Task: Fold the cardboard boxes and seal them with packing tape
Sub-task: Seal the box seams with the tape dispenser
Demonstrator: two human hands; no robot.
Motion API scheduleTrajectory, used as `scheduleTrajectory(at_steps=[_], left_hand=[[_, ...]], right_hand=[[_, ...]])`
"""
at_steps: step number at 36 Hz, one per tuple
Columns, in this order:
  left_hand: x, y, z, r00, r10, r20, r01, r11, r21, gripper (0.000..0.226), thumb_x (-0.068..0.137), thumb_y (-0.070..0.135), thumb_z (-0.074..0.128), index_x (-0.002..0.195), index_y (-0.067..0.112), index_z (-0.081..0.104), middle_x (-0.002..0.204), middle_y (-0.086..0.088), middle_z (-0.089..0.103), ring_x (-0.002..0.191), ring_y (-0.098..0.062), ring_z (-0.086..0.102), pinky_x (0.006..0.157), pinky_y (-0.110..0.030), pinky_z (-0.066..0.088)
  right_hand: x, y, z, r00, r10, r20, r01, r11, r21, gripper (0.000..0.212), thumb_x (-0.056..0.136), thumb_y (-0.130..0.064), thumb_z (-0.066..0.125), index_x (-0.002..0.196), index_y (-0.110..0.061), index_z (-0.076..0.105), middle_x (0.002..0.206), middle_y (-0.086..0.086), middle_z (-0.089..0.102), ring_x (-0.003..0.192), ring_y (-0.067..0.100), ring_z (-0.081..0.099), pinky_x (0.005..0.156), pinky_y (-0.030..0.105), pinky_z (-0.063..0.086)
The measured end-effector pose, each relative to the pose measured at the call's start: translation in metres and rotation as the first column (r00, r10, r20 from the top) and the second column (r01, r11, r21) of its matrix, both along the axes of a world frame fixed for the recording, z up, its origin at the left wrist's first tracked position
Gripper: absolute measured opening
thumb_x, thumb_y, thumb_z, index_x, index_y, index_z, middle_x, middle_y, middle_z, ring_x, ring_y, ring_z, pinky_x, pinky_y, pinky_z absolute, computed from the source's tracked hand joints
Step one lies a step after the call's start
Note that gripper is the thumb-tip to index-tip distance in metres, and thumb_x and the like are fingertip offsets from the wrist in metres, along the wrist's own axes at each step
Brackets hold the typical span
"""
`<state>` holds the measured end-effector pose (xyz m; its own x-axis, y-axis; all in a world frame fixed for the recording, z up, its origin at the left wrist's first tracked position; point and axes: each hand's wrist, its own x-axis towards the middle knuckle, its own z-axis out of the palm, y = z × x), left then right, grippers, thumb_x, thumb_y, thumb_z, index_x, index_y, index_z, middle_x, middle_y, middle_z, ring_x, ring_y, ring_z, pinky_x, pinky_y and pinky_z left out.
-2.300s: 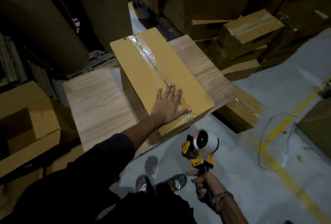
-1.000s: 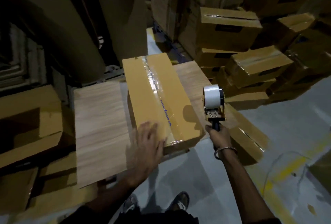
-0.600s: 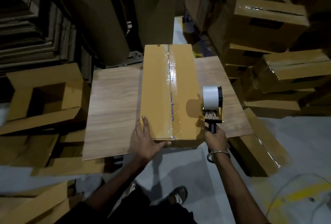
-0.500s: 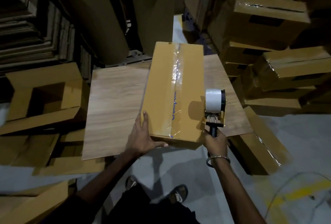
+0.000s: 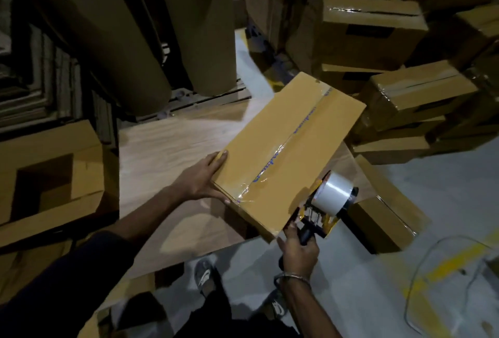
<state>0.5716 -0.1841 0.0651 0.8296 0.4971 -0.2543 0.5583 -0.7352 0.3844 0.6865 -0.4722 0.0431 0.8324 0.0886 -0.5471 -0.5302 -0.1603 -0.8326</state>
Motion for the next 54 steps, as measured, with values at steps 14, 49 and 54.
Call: scheduleTrajectory(at_steps=[14, 49, 54], left_hand=[[-0.012, 0.01, 0.012, 0.849, 0.29, 0.441, -0.042, 0.87, -0.491, 0.058, 0.085, 0.045, 0.079, 0.14, 0.031, 0.065, 0.153, 0.005, 0.05, 0.136, 0.003, 0.045, 0.107, -0.012, 0.036], [-0.016, -0.016, 0.061, 0.71, 0.674, -0.206, 0.153, -0.433, -0.888, 0.028, 0.09, -0.008, 0.068, 0.117, -0.004, 0.073, 0.127, -0.029, 0.069, 0.102, -0.034, 0.077, 0.079, -0.03, 0.065], [-0.017, -0.011, 0.056, 0.663, 0.711, -0.234, -0.008, -0.306, -0.952, 0.027, 0.089, -0.013, 0.067, 0.113, -0.004, 0.074, 0.111, -0.021, 0.076, 0.091, -0.022, 0.079, 0.081, -0.023, 0.063]], right_hand=[[0.022, 0.006, 0.098, 0.906, 0.379, 0.189, -0.404, 0.908, 0.116, 0.011, 0.095, -0.001, 0.067, 0.088, 0.003, 0.074, 0.072, 0.018, 0.071, 0.043, 0.019, 0.052, 0.044, 0.023, 0.041], [0.065, 0.064, 0.109, 0.405, 0.909, 0.098, -0.884, 0.362, 0.297, 0.069, 0.078, -0.028, 0.089, 0.091, 0.033, 0.058, 0.058, 0.047, 0.045, 0.034, 0.021, 0.041, 0.047, 0.026, 0.039], [0.072, 0.068, 0.106, 0.363, 0.929, 0.064, -0.898, 0.331, 0.29, 0.073, 0.08, -0.027, 0.089, 0.099, 0.035, 0.055, 0.058, 0.043, 0.05, 0.034, 0.022, 0.043, 0.048, 0.027, 0.039]])
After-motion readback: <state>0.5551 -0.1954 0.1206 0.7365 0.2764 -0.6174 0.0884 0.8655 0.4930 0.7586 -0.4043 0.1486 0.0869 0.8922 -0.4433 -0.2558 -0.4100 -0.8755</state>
